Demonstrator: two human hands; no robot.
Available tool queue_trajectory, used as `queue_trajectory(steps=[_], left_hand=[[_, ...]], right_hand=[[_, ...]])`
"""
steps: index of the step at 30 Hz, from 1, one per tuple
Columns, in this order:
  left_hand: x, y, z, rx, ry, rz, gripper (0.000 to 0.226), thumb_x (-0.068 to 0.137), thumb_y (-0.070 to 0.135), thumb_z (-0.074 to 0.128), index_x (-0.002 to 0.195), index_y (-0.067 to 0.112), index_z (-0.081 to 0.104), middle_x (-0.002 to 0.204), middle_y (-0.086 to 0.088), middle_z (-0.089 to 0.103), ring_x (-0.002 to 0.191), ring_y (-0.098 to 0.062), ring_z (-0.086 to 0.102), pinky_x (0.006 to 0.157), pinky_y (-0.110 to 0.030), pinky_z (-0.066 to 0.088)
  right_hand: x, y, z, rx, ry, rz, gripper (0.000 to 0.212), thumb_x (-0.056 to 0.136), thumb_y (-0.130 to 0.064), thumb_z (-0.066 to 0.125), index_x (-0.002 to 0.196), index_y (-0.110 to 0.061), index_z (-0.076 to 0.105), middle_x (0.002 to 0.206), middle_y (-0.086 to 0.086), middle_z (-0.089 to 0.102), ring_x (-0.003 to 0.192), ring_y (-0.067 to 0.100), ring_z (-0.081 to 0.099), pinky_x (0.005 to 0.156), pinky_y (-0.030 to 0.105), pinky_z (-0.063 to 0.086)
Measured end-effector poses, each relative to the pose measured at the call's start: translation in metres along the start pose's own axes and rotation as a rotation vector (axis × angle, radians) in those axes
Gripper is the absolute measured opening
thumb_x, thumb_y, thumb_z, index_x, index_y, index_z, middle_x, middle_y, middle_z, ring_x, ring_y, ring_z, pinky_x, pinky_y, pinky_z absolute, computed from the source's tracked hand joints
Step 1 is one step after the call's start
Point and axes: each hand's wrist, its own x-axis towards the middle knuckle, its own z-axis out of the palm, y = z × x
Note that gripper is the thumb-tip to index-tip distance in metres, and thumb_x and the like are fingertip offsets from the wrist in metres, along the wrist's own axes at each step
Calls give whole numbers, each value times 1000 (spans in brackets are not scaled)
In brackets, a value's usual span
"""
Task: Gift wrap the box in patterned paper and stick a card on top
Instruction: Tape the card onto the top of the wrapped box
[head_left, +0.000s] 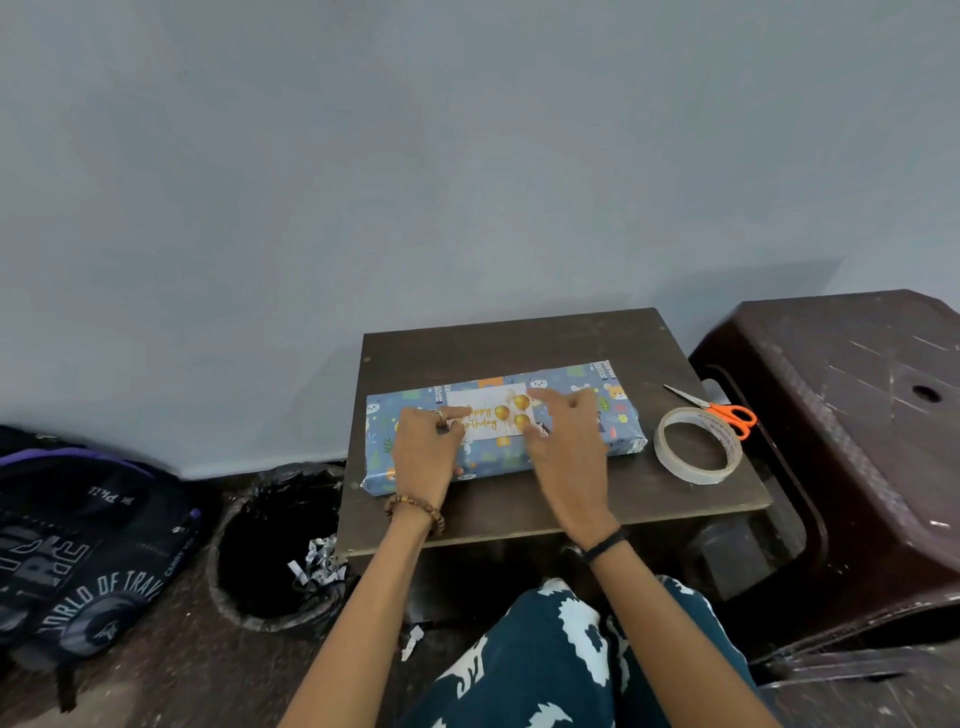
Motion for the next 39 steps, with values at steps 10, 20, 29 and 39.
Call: queue_trajectory(steps=[10, 20, 29, 39], left_hand=[[-12, 12, -10, -92, -24, -12, 28, 86, 1, 52, 108, 6, 68, 85, -11, 64, 39, -4, 57, 57, -24, 51], [-57, -3, -42, 105, 408, -128, 52, 83, 23, 66, 131, 14, 47, 142, -12, 33, 130, -33, 27, 103, -47, 27], [-57, -23, -32, -465, 188, -206, 40, 77, 17, 75, 107, 20, 49, 89, 13, 58, 81, 2, 55, 80, -29, 47], [-1, 2, -10, -442, 176, -174, 45, 77, 17, 75, 111, 17, 45, 102, 2, 53, 92, -12, 51, 79, -24, 41]], right_hand=[[2, 15, -47, 584, 76, 497, 57, 81, 16, 46, 125, -20, 48, 125, 6, 31, 90, 12, 52, 63, 9, 47], [19, 47, -70, 598, 90, 415, 11, 86, -2, 61, 87, -9, 69, 93, 14, 70, 77, 19, 67, 65, 22, 56], [24, 74, -59, 224, 48, 411, 33, 80, -37, 70, 94, -8, 62, 88, 4, 61, 84, 17, 55, 64, 28, 39], [62, 87, -47, 208, 45, 268, 30, 88, -21, 62, 115, -9, 60, 112, 7, 61, 94, 12, 51, 78, 25, 39]])
